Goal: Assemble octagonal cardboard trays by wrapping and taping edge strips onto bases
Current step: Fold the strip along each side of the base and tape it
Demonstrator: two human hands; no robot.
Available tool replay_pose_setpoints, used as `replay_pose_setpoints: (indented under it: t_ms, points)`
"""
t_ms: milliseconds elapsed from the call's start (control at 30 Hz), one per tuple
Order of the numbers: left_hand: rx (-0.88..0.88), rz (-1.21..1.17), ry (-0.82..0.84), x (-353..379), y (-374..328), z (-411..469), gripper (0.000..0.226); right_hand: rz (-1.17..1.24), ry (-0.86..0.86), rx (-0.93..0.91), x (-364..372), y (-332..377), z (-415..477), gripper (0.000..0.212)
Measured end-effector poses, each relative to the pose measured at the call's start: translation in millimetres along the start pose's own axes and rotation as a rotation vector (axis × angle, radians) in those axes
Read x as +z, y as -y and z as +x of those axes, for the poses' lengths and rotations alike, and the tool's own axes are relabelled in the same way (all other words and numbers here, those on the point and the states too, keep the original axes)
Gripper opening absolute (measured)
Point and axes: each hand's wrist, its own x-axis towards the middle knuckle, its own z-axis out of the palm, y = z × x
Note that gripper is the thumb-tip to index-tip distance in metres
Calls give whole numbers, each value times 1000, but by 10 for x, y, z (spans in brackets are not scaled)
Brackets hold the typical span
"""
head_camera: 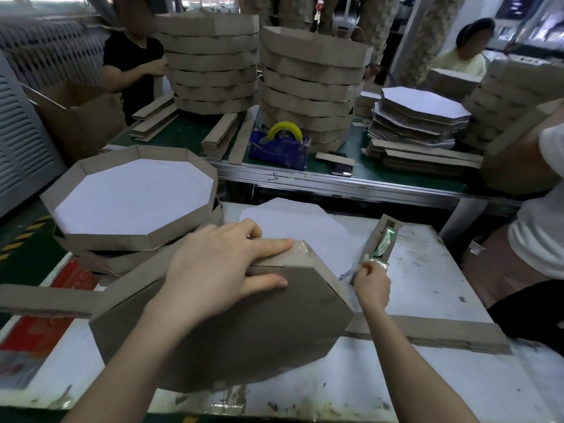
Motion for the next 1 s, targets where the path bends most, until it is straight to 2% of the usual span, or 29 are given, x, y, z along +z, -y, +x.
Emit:
replay_pose_setpoints:
  t_ms: [100,267,367,500,633,700,833,867,933,1000]
  points:
    - [22,4,-23,8,20,-64,65,-207,-6,-167,-57,225,-50,27]
    - [26,-46,-62,36,122,-173,61,-816,7,-439,-288,646,-187,18]
    - [15,-77,-47,35,206,-213,63,-929,-68,-531,-423,852,-266,21]
    - [32,-72,-70,50,213,-220,63,-890,-150,-653,-552,1080,-341,26]
    - [57,-77,-86,77,230,-230,65,-706,-260,-831,-666,1215,-486,36]
    - [60,-88,-99,76,254,-241,66,-683,-310,-885,-682,1250,-533,34]
    - [73,-110,-94,43,335,-248,65,-560,-343,-882,-608,1401,-590,7]
    - [88,-129,-75,19,377,-238,65,-527,-325,-847,-578,1439,-590,5]
    - [115,-169,-29,-31,479,-202,69,-492,-235,-763,-543,1526,-583,18]
    - [126,-203,29,-61,589,-138,70,-424,-192,-771,-521,1648,-557,19]
